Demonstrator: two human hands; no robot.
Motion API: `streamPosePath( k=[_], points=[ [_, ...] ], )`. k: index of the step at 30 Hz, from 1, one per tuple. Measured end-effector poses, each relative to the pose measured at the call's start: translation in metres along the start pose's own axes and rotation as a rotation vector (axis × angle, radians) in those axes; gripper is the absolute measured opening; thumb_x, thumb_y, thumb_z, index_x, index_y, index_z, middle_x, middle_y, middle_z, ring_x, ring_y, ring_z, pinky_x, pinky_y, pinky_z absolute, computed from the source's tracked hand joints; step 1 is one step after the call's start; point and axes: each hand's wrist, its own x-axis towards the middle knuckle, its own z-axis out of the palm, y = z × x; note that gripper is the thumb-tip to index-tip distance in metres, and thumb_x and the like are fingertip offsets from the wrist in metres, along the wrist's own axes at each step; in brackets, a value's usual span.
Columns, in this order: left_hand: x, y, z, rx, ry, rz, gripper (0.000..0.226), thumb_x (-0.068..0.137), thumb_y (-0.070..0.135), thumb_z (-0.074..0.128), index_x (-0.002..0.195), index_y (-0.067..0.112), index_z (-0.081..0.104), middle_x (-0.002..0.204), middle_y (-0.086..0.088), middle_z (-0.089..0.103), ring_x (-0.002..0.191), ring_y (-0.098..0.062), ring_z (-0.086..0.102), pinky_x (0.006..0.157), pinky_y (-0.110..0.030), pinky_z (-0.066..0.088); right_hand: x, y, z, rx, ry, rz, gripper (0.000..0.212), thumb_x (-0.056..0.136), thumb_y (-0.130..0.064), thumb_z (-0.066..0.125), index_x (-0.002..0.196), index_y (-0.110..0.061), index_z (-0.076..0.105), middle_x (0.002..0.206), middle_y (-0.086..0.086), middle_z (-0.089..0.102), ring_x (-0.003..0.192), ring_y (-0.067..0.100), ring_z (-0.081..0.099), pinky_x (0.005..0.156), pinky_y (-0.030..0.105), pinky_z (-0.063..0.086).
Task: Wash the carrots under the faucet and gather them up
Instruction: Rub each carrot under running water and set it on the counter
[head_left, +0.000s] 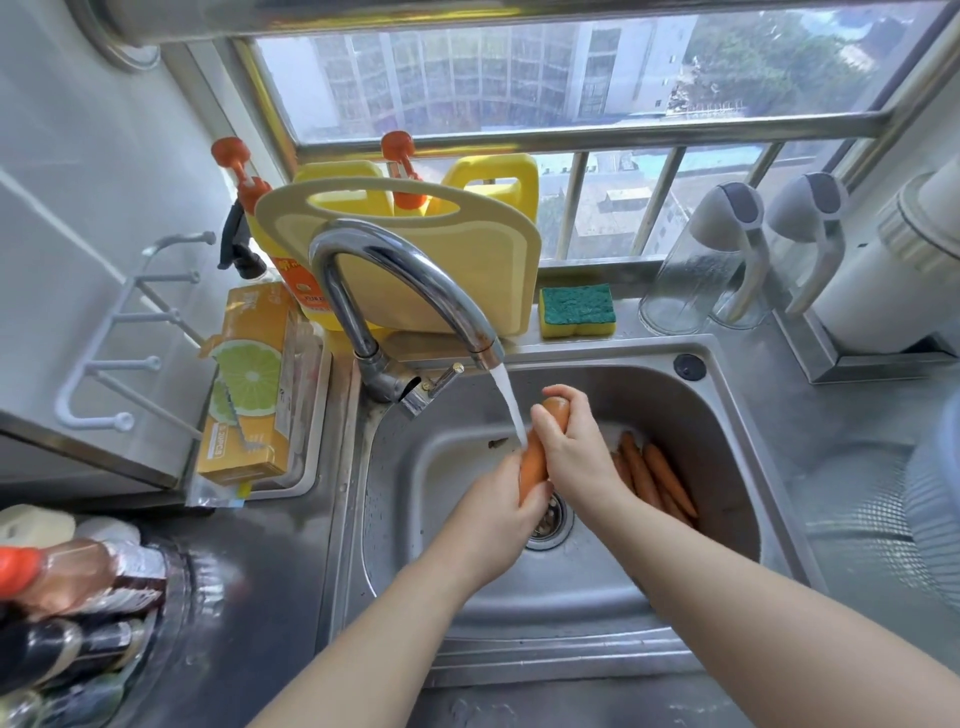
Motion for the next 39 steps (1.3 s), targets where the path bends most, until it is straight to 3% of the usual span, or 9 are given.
streamPosePath(
  k=[7, 12, 15, 20, 26, 29, 32, 35, 39],
  points=[
    [0.005, -0.005, -0.005, -0.174, 0.062, -0.199, 0.041, 0.091, 0.050, 0.049, 0.065, 0.019, 0.052, 0.042, 0.008, 0.046, 0.040, -0.009, 0.042, 0.046, -0.026, 0.031, 0.009, 0.001, -0.003, 0.189, -0.063, 0.104, 0.027, 0.101, -0.030, 0.039, 0.084, -0.015, 0.054, 0.075, 0.004, 0.051, 0.070, 0.015, 0.051, 0.065, 0.028, 0.045],
    [0.010, -0.003, -0.009, -0.717, -0.077, -0.533, 0.056, 0.094, 0.058, 0.034, 0.069, 0.011, 0.054, 0.041, 0.004, 0.038, 0.030, -0.007, 0.029, 0.035, -0.016, 0.024, -0.004, 0.001, -0.014, 0.116, -0.334, 0.085, 0.055, 0.092, -0.026, 0.058, 0.139, -0.032, 0.029, 0.109, 0.003, 0.054, 0.098, 0.020, 0.064, 0.094, 0.038, 0.052],
    [0.006, 0.000, -0.013, -0.866, -0.216, -0.657, 0.053, 0.093, 0.056, 0.037, 0.065, 0.014, 0.054, 0.043, 0.006, 0.038, 0.030, -0.004, 0.030, 0.036, -0.015, 0.025, -0.015, -0.002, -0.021, -0.069, -0.353, 0.041, 0.076, 0.083, -0.027, 0.070, 0.141, -0.038, 0.022, 0.109, -0.002, 0.056, 0.093, 0.011, 0.065, 0.085, 0.019, 0.052],
    [0.006, 0.004, -0.004, -0.828, -0.221, -0.565, 0.057, 0.093, 0.062, 0.031, 0.069, 0.015, 0.053, 0.045, 0.005, 0.040, 0.033, -0.005, 0.030, 0.039, -0.017, 0.024, -0.008, -0.002, -0.007, 0.048, -0.104, 0.034, 0.024, 0.095, -0.016, 0.052, 0.117, -0.011, 0.045, 0.073, -0.002, 0.052, 0.051, 0.004, 0.048, 0.045, 0.011, 0.041],
    [0.003, -0.006, -0.004, -0.806, -0.232, -0.410, 0.049, 0.092, 0.054, 0.038, 0.083, 0.010, 0.056, 0.047, 0.006, 0.042, 0.034, -0.003, 0.031, 0.037, -0.012, 0.027, 0.003, 0.000, -0.006, 0.094, -0.015, 0.015, 0.030, 0.103, -0.021, 0.032, 0.089, -0.007, 0.054, 0.064, 0.002, 0.044, 0.048, 0.000, 0.047, 0.045, 0.011, 0.039],
    [0.002, -0.011, -0.009, -0.759, -0.215, -0.342, 0.043, 0.090, 0.048, 0.048, 0.093, 0.006, 0.058, 0.051, 0.006, 0.041, 0.038, -0.003, 0.030, 0.037, -0.011, 0.026, -0.001, 0.001, -0.010, 0.111, -0.227, 0.080, 0.017, 0.099, -0.028, 0.044, 0.113, -0.020, 0.049, 0.082, 0.006, 0.052, 0.069, 0.009, 0.056, 0.067, 0.027, 0.052],
    [-0.002, -0.011, -0.013, -0.532, -0.230, -0.276, 0.024, 0.095, 0.031, 0.053, 0.076, 0.017, 0.054, 0.053, 0.007, 0.039, 0.039, -0.004, 0.030, 0.041, -0.014, 0.027, -0.003, 0.009, -0.021, 0.018, -0.384, 0.115, 0.058, 0.084, -0.027, 0.069, 0.130, -0.032, 0.035, 0.100, 0.003, 0.057, 0.089, 0.018, 0.064, 0.088, 0.040, 0.056],
    [-0.002, -0.012, -0.012, -0.392, -0.179, -0.257, 0.017, 0.091, 0.023, 0.057, 0.074, 0.020, 0.053, 0.057, 0.006, 0.044, 0.041, -0.004, 0.036, 0.044, -0.016, 0.033, -0.005, 0.005, -0.031, -0.072, -0.479, 0.099, 0.068, 0.078, -0.026, 0.076, 0.131, -0.030, 0.033, 0.101, -0.001, 0.055, 0.088, 0.009, 0.062, 0.078, 0.023, 0.054],
    [0.004, -0.013, -0.008, -0.136, -0.007, -0.200, 0.014, 0.086, 0.039, 0.060, 0.082, 0.026, 0.057, 0.064, 0.010, 0.056, 0.052, -0.007, 0.050, 0.050, -0.026, 0.042, 0.006, 0.006, -0.025, -0.189, -0.282, 0.000, 0.029, 0.090, -0.030, 0.060, 0.112, -0.016, 0.048, 0.087, -0.004, 0.055, 0.074, 0.005, 0.052, 0.066, 0.019, 0.042]
  ],
)
